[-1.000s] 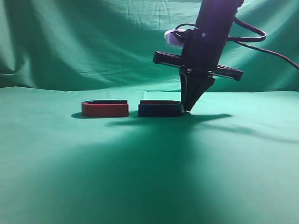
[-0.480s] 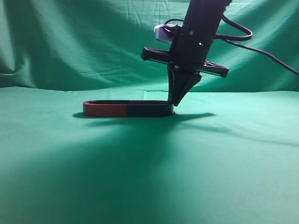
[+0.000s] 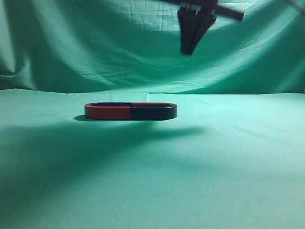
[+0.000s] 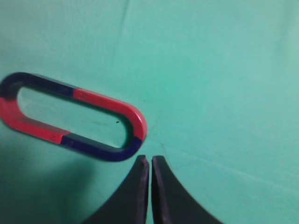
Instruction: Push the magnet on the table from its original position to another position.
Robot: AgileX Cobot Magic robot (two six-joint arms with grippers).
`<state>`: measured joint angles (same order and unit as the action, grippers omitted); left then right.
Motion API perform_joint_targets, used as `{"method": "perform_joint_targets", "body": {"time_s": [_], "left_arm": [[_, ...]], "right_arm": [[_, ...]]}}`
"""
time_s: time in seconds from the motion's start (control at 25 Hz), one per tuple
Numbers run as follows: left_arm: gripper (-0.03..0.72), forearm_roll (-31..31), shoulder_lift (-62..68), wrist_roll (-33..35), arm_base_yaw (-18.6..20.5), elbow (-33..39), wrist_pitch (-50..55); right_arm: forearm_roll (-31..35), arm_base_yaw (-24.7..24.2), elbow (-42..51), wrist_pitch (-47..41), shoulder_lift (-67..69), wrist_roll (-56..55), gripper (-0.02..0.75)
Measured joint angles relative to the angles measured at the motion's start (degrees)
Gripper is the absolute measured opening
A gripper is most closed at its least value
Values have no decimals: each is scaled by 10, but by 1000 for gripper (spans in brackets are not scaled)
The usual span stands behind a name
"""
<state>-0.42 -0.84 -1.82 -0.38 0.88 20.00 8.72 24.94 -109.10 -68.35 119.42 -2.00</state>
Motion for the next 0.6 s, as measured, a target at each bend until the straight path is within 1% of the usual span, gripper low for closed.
{"method": "perform_joint_targets", "body": {"time_s": [0.12, 0.2, 0.4, 0.6], "left_arm": [[372, 0, 0, 0, 0, 0, 0], [372, 0, 0, 0, 0, 0, 0], [372, 0, 0, 0, 0, 0, 0], [372, 0, 0, 0, 0, 0, 0]], "right_arm": [[-33, 1, -4, -20, -58, -24, 0], [-42, 1, -4, -26, -97, -35, 0], [-48, 3, -2, -32, -181, -50, 0], [-49, 3, 39, -35, -290, -55, 0]]}}
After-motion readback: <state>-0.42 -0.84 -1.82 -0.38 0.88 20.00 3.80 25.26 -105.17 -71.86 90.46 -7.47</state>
